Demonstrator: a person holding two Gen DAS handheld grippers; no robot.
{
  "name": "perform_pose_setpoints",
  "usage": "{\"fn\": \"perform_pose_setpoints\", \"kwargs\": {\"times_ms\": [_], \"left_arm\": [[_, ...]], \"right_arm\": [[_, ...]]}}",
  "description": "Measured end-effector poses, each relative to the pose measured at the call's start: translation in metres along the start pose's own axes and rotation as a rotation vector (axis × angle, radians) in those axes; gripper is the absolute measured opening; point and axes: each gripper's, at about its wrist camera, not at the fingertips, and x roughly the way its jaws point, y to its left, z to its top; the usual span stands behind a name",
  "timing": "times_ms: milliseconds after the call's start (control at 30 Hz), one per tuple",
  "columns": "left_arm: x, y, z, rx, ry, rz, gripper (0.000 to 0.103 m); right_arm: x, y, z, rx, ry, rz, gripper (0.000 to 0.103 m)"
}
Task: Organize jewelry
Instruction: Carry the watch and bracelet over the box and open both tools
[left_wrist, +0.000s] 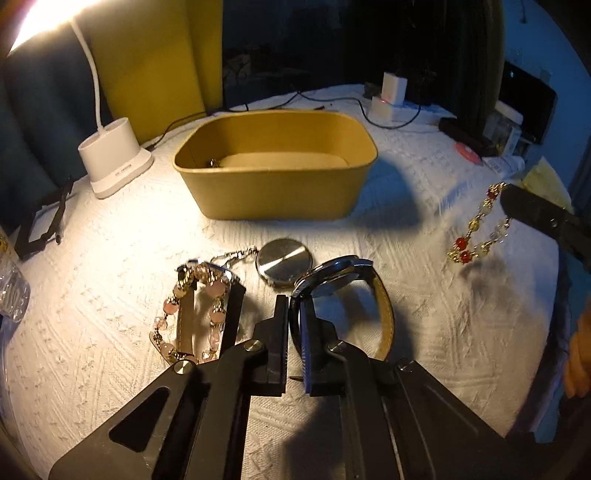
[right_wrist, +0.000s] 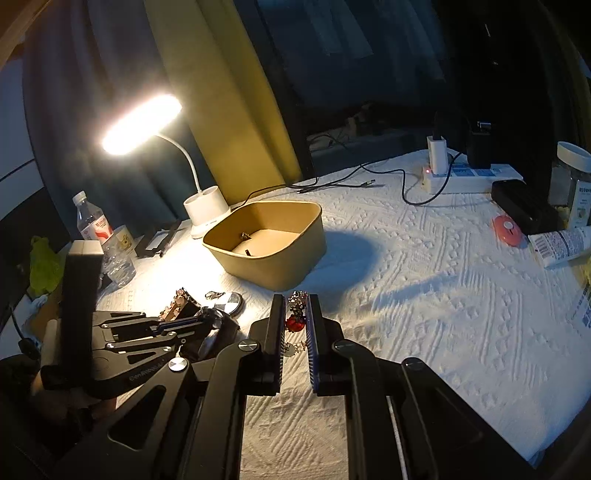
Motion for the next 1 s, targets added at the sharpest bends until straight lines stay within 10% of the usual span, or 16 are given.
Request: {"fn": "perform_pose_setpoints", "kwargs": {"times_ms": [1000], "left_arm": [[-0.009, 0.024, 0.084, -0.014, -0.228, -0.053, 0.007]], "right_arm": [[0.045, 0.023, 0.063, -0.126, -0.078, 0.011, 0.011]]}}
